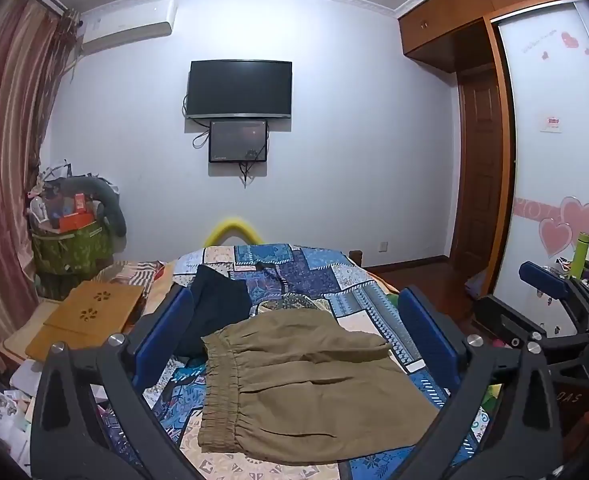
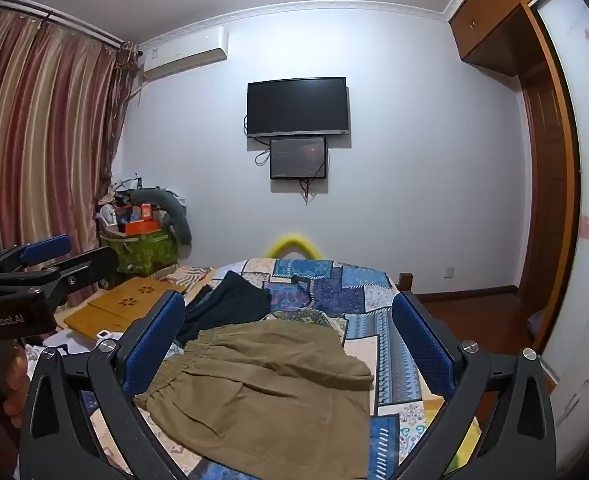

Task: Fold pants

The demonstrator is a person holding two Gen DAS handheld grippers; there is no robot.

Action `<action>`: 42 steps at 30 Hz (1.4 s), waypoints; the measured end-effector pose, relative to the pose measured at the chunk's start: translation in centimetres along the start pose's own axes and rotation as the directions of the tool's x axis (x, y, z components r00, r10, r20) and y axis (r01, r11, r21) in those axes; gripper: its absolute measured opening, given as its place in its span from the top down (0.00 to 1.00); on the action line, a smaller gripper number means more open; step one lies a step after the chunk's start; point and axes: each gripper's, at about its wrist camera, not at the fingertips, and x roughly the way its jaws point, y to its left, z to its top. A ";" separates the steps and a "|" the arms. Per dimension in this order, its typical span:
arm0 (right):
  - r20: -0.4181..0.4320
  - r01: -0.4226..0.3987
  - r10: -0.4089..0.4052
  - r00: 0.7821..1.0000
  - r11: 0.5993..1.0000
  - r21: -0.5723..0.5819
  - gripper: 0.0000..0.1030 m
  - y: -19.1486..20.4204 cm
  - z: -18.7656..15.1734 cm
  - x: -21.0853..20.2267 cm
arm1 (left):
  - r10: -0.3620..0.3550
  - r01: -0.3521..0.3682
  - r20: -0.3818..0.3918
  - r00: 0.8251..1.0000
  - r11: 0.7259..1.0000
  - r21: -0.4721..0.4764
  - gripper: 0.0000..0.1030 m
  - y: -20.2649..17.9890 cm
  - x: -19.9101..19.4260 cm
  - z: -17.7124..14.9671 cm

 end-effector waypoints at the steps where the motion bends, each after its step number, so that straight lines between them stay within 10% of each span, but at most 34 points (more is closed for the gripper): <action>1: 0.002 0.000 0.000 1.000 1.000 0.000 0.00 0.0 0.0 0.0 | -0.004 0.004 0.000 1.000 1.000 0.001 0.00 0.0 0.0 0.0; 42: -0.031 -0.009 0.010 0.999 0.999 0.041 0.00 0.2 0.1 0.1 | 0.036 -0.036 -0.010 0.999 0.999 0.007 0.00 -0.1 0.8 -0.7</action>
